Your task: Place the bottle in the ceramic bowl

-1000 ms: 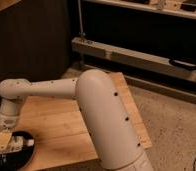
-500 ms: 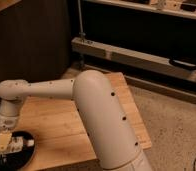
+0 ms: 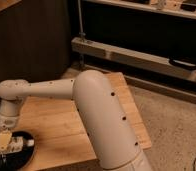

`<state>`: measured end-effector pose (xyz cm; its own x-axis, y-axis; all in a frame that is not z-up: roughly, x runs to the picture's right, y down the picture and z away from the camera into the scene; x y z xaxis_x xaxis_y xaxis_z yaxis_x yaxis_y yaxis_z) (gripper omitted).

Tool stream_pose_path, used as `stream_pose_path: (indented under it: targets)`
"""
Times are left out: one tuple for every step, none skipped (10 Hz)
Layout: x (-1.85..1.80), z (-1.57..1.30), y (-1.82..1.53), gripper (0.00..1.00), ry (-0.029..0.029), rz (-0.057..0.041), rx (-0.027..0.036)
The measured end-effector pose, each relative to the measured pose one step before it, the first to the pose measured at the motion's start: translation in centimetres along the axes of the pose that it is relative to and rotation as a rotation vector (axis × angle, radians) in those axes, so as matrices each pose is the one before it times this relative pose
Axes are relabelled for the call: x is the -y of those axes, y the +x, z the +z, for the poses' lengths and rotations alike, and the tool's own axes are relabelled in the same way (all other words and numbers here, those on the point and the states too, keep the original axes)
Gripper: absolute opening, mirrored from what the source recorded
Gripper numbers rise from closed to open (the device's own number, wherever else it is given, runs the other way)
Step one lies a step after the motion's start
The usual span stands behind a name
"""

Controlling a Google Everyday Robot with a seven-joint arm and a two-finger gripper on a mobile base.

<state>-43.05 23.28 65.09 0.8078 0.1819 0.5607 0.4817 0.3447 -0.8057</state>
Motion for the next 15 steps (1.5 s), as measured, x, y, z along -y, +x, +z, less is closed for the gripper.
stream_pose_path:
  targets:
    - [0.003, -0.009, 0.006, 0.17, 0.00020, 0.00008, 0.00009]
    - [0.005, -0.005, 0.005, 0.17, 0.00010, 0.00010, 0.00006]
    - [-0.001, -0.001, -0.010, 0.15, 0.00006, -0.00007, 0.00010]
    - [0.005, -0.005, 0.006, 0.19, 0.00010, 0.00010, 0.00007]
    - [-0.005, 0.006, -0.005, 0.26, -0.00009, -0.00014, -0.00006]
    - [0.010, -0.013, 0.018, 0.34, 0.00024, 0.00036, 0.00016]
    - [-0.002, 0.005, -0.008, 0.48, -0.00004, -0.00008, 0.00006]
    - [0.004, -0.008, 0.006, 0.56, 0.00013, 0.00014, 0.00006]
    - [-0.002, 0.005, -0.003, 0.64, -0.00007, -0.00010, -0.00001]
    - [0.002, -0.002, 0.006, 0.74, 0.00007, 0.00008, -0.00003]
    - [0.000, -0.003, -0.003, 0.80, 0.00005, -0.00002, 0.00004]
    - [0.001, -0.001, 0.005, 0.80, -0.00001, 0.00006, 0.00004]
    - [0.001, -0.002, -0.001, 0.80, 0.00004, 0.00008, 0.00008]
    - [0.001, 0.000, 0.001, 0.80, 0.00001, 0.00001, -0.00002]
    - [0.000, -0.004, -0.005, 0.80, 0.00004, -0.00005, 0.00011]
